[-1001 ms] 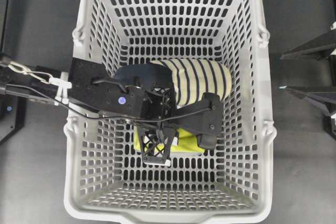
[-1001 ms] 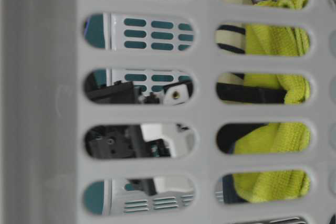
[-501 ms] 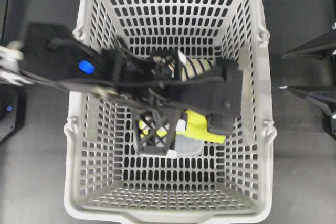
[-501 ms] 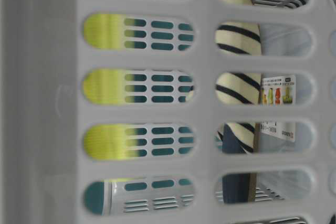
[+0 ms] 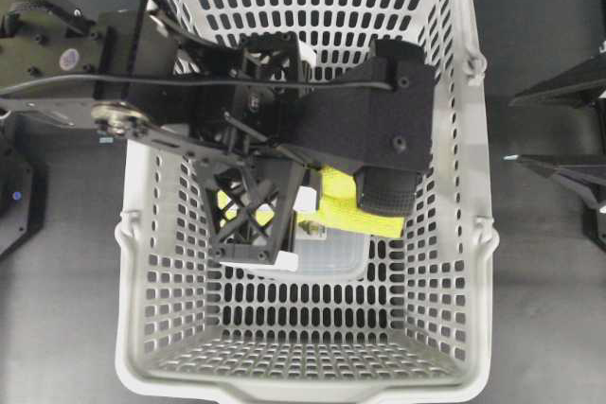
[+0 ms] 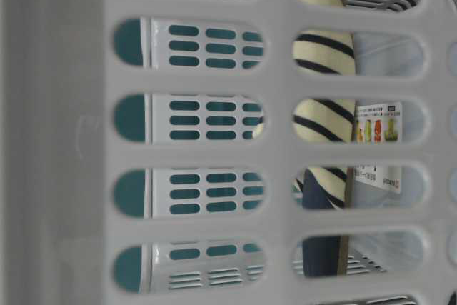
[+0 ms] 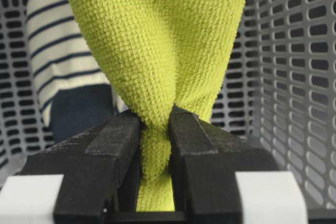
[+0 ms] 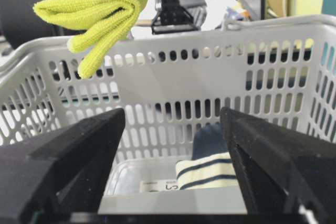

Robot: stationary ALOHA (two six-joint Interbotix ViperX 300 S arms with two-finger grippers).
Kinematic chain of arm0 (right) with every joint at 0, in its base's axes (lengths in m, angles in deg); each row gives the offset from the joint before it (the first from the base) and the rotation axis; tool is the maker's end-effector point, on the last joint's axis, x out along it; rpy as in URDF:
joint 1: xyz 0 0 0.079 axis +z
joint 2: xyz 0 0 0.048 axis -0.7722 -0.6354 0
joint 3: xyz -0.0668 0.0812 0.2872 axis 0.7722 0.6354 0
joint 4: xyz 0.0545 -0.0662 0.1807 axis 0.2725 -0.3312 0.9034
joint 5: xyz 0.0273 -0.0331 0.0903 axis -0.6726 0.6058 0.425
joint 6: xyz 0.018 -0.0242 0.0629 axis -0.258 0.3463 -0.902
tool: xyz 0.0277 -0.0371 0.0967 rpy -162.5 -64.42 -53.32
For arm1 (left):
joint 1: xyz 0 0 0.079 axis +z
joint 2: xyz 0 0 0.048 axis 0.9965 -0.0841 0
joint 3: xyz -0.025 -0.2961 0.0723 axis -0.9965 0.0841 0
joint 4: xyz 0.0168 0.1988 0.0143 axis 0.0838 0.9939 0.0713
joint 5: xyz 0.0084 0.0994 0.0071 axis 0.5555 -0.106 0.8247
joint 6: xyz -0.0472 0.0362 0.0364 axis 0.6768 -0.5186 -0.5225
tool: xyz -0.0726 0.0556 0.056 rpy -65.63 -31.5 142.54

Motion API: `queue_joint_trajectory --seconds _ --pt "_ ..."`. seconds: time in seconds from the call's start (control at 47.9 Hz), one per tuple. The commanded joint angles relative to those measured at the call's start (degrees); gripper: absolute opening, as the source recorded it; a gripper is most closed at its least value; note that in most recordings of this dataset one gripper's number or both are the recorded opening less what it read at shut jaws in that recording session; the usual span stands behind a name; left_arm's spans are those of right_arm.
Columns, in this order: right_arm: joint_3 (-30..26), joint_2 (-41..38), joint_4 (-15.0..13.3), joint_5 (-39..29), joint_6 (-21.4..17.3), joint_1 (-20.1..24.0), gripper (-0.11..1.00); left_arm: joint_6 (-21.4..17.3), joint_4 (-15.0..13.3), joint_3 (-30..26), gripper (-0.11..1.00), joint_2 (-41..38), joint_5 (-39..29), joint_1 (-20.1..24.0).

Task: Pick up the yellow cloth from the shopping basket with the left arm.
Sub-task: 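Hold the yellow cloth raised above the basket with the left gripper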

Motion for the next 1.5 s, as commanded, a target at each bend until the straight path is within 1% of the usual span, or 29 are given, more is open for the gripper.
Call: queue_joint_trajectory --seconds 0.0,0.417,1.481 --pt "-0.53 -0.35 0.26 0.53 -0.09 -0.09 0.71 0.00 0.18 -1.32 0.12 0.97 0.09 0.09" --pt "-0.53 -0.26 0.18 1.49 -0.26 -0.09 0.71 0.09 0.18 -1.32 0.12 0.79 0.18 0.09" --pt "-0.53 -0.35 0.18 1.49 -0.09 0.00 0.71 0.26 0.18 -1.32 0.12 0.70 0.09 0.09"
